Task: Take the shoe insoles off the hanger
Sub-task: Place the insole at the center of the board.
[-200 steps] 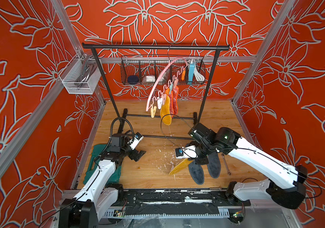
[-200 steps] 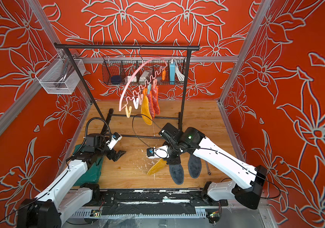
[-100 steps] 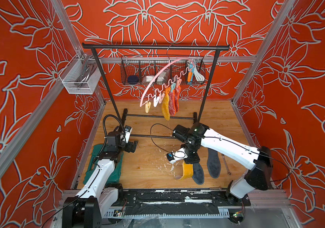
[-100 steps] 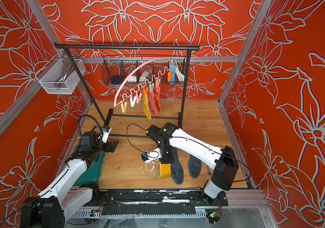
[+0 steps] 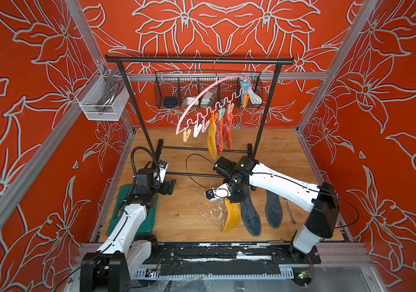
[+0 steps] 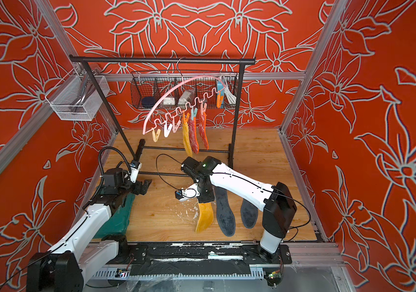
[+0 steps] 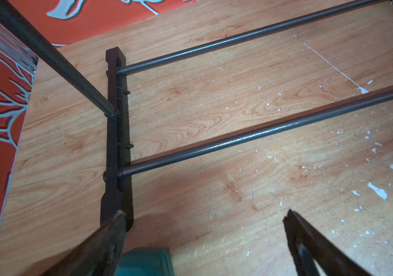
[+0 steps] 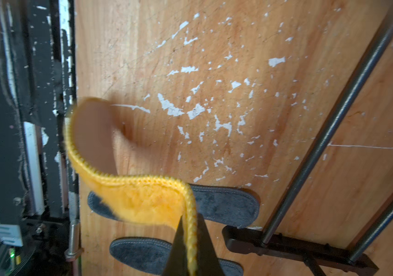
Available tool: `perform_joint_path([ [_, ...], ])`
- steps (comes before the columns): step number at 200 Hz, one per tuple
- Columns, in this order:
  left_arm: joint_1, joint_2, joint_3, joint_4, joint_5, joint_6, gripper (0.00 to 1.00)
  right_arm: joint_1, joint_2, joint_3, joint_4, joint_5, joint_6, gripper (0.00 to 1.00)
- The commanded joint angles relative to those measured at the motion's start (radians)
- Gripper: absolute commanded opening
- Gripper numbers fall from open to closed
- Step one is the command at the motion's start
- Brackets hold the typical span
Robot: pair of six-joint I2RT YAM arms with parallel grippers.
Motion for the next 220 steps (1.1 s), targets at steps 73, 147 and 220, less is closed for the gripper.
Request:
perform_joint_path([
  [73,0.009,-0.001,0.005,0.005,0.015,0.000,0.98,0.004,0.175,-0.066,0.251,0.150,-0.042,0.04],
  [147,0.008,0.000,0.008,-0.001,0.021,0.004,0.98,0.000,0.249,-0.078,0.303,0.263,0.008,0.37],
  [220,0.010,-0.006,0.006,-0.007,0.035,0.009,0.98,0.000,0.234,-0.103,0.369,0.397,0.054,0.99],
])
